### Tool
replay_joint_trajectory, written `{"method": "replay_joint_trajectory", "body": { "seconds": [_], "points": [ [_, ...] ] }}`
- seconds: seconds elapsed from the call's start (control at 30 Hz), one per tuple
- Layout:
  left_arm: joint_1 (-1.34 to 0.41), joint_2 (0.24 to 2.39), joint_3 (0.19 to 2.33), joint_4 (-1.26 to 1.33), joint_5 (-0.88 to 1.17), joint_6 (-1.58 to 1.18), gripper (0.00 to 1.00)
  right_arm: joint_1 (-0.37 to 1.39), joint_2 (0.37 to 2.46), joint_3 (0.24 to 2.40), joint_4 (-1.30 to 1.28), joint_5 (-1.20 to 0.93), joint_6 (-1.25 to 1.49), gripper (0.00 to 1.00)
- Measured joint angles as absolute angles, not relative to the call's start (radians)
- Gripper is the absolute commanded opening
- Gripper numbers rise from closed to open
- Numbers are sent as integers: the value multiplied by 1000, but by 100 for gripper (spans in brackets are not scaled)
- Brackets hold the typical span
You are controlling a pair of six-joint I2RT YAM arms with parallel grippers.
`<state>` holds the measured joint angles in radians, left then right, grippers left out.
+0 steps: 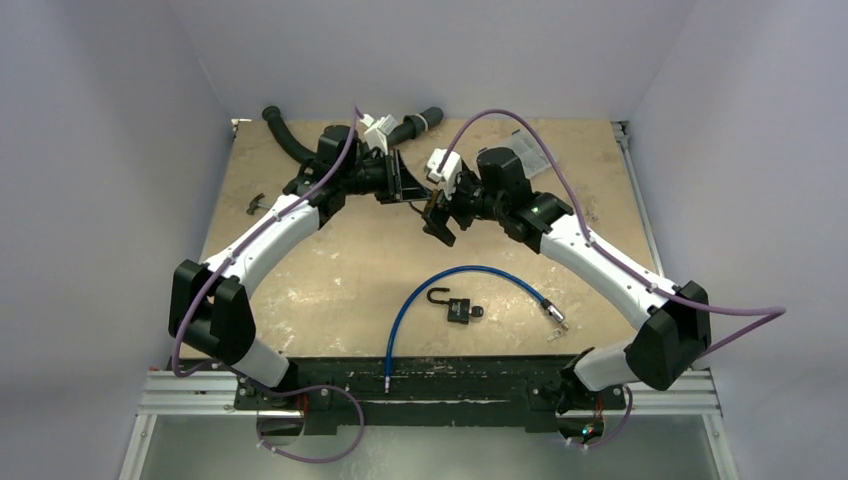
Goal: Lock with the key
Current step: Place the lock at the center of the board.
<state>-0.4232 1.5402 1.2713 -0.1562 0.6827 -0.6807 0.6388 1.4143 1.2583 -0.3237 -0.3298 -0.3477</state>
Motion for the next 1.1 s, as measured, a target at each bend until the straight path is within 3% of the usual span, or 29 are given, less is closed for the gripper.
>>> {"method": "replay_joint_trajectory", "body": {
  "seconds": [0.23, 0.33, 0.5, 0.6, 0.7, 0.8, 0.87, 0.97, 1.1],
  "points": [
    [-440, 1541, 1271, -125, 715, -704, 0, 640, 1439, 1258, -319, -303, -348, 98],
    [-442, 1541, 1271, -113, 732, -715, 0, 640, 1440, 1258, -313, -303, -348, 89],
    [-442, 1541, 1271, -88, 743, -719, 0, 640, 1440, 1258, -301, -305, -341, 65],
    [-441, 1541, 1271, -83, 751, -719, 1, 642, 1440, 1258, -299, -300, -344, 57],
    [-441, 1541, 1271, -82, 752, -717, 23, 641, 1439, 1258, -299, -300, -343, 48],
    [-441, 1541, 1272, -69, 764, -713, 51, 636, 1436, 1254, -300, -301, -339, 46],
    [-441, 1539, 1274, -57, 775, -705, 64, 618, 1436, 1245, -310, -304, -330, 45],
    [-439, 1538, 1279, -63, 777, -685, 74, 561, 1435, 1232, -348, -310, -307, 46],
    [-414, 1531, 1283, -84, 772, -659, 78, 438, 1435, 1219, -390, -314, -270, 46]
  ]
}}
